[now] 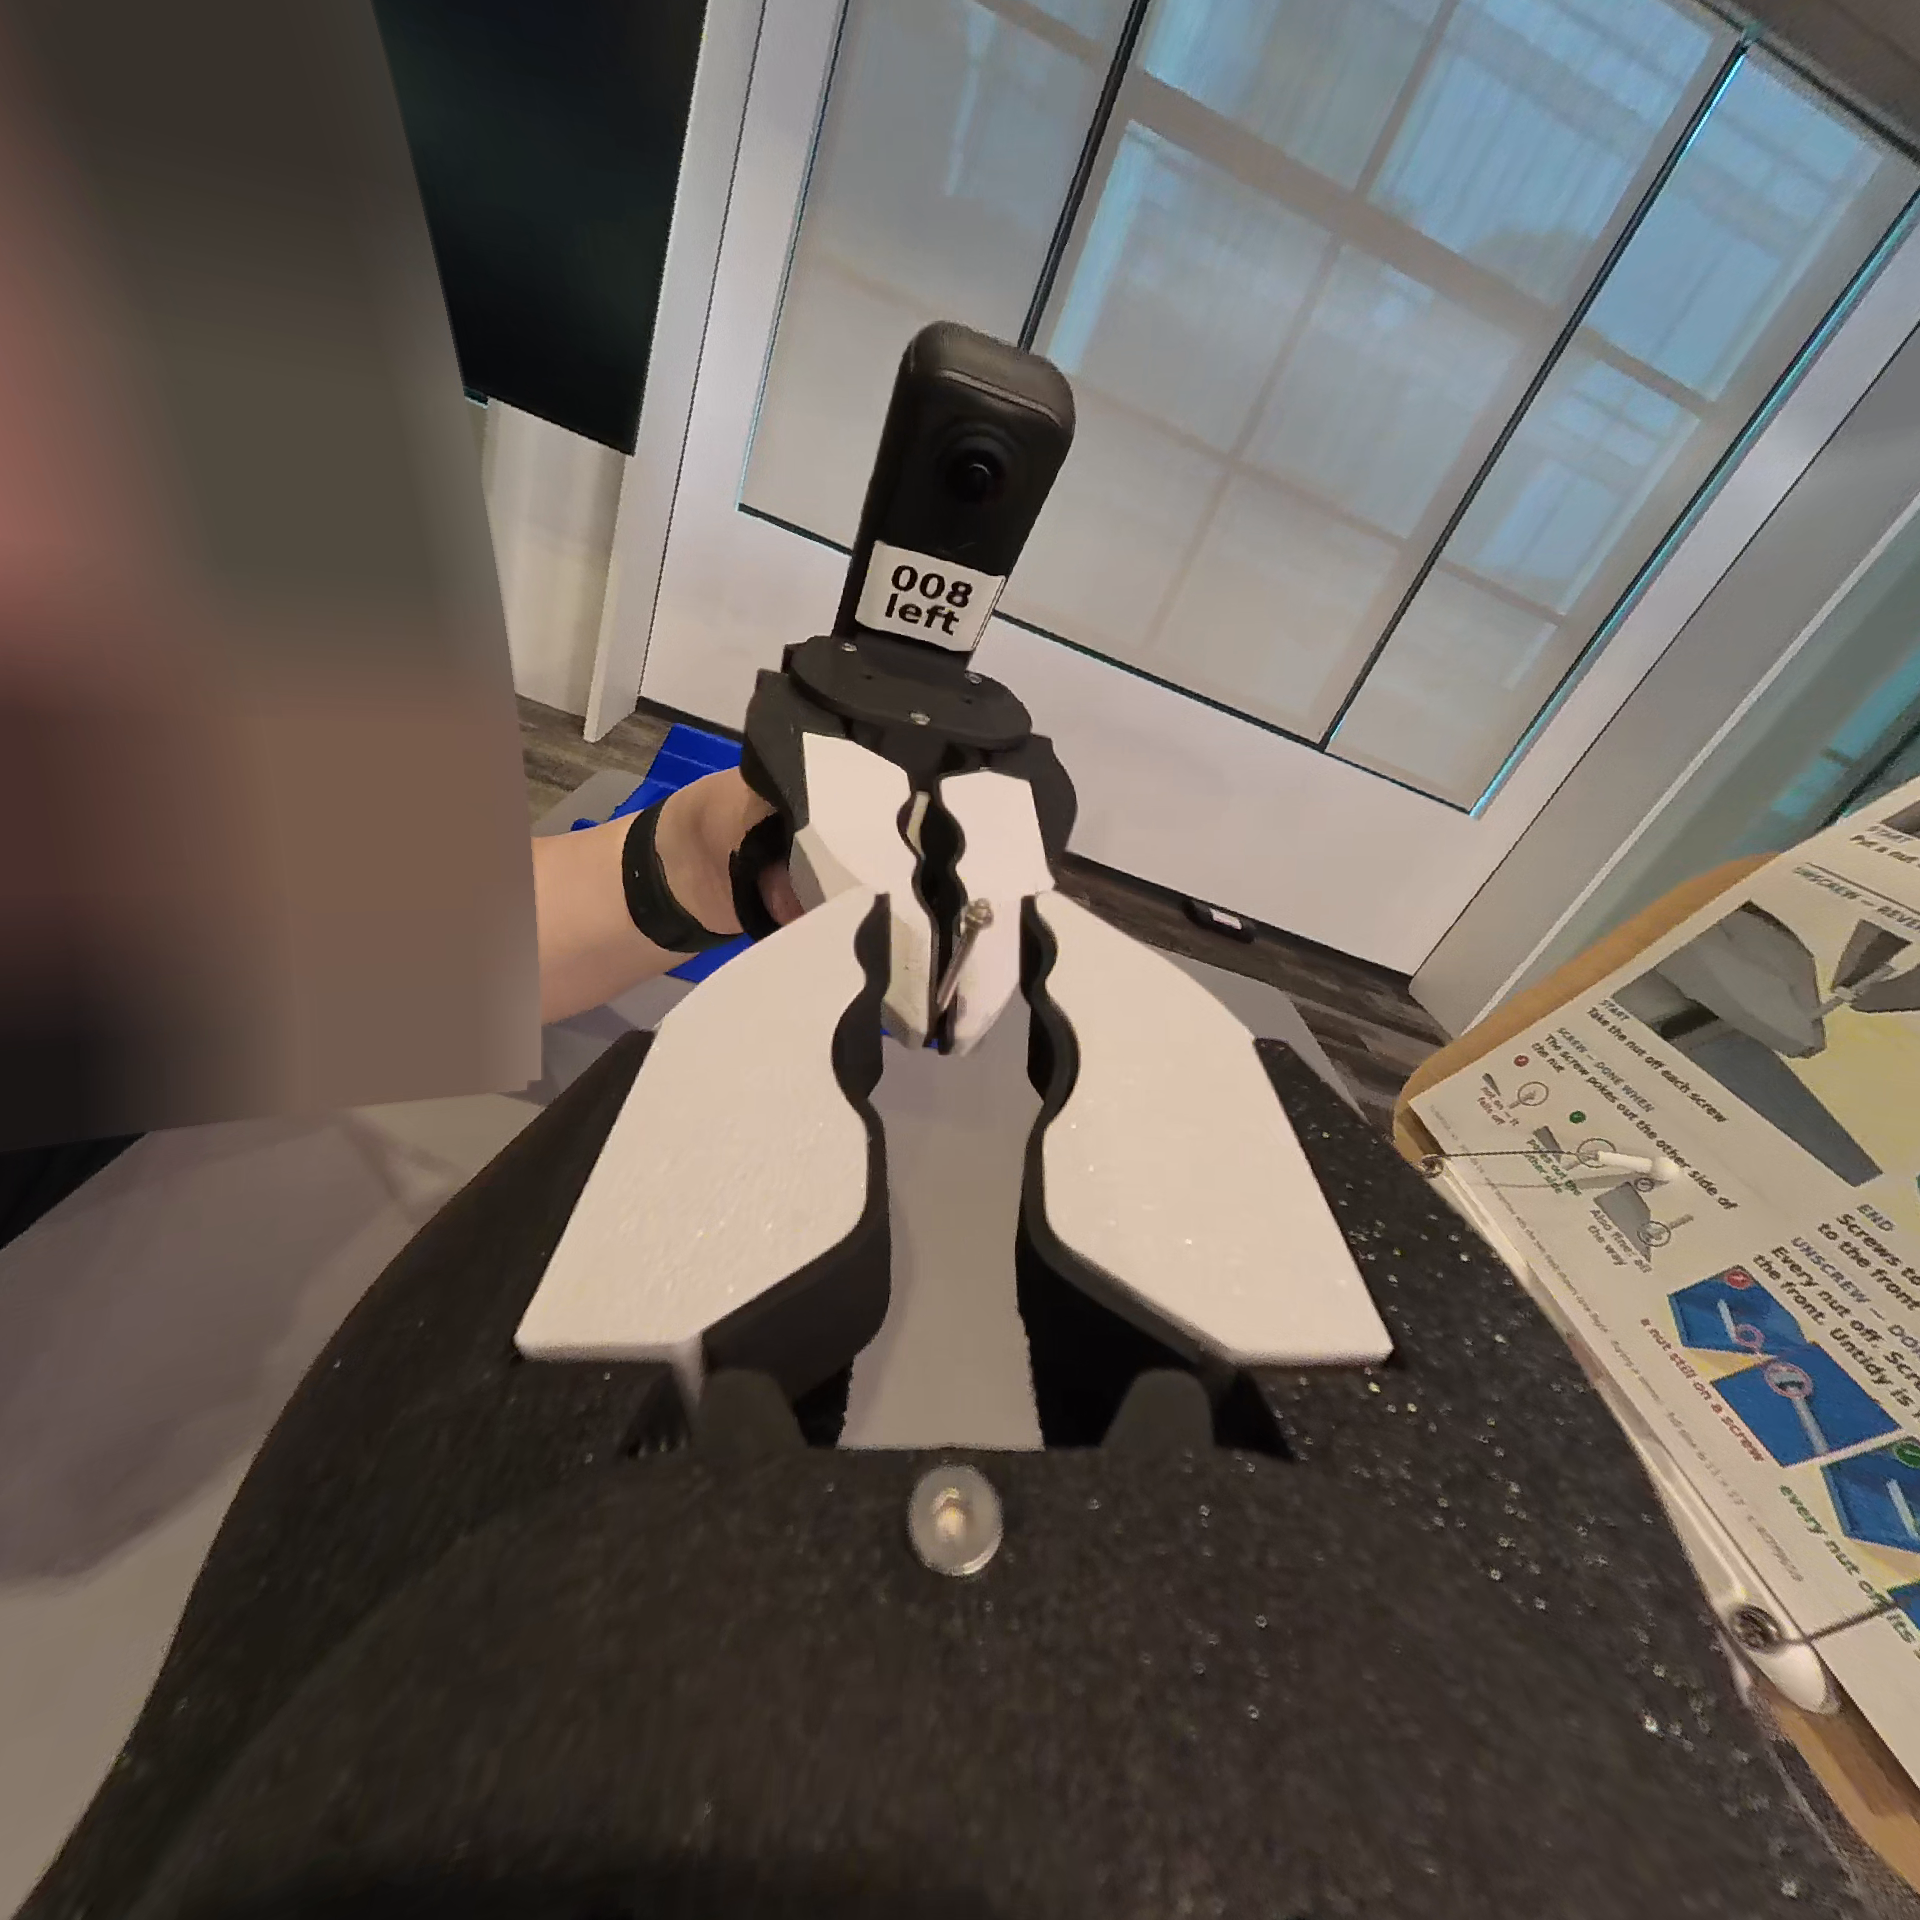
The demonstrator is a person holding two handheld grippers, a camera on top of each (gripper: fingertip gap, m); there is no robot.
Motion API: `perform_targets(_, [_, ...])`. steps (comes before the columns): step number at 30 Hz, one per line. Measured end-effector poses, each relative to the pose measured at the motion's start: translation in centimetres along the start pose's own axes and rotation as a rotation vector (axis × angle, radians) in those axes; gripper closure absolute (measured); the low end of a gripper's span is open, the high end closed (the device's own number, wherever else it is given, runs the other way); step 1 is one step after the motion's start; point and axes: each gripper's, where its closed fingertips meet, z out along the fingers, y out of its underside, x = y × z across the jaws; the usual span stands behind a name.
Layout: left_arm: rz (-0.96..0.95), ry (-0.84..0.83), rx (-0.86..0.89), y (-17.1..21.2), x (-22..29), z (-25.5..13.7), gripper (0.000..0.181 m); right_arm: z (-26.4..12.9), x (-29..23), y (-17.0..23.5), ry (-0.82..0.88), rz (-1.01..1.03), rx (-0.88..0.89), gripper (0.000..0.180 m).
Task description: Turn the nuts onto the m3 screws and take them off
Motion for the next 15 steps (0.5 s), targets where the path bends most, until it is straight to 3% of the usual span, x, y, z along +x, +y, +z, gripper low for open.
perform_targets(6, [-0.001,-0.014,-0.002,0.05,-0.30,-0.11,0.179,0.02,-0.34,0.35,-0.014,-0.008,-0.038,0.156])
perform_targets(8, [-0.008,-0.016,0.003,-0.02,-0.43,-0.28,0.179,-0.31,-0.58,0.10,-0.040,0.004,-0.023,0.165])
perform_targets(15, [-0.003,-0.001,-0.009,0.22,-0.02,0.21,0.179,0.29,-0.24,0.27,-0.010,-0.001,-0.016,0.157])
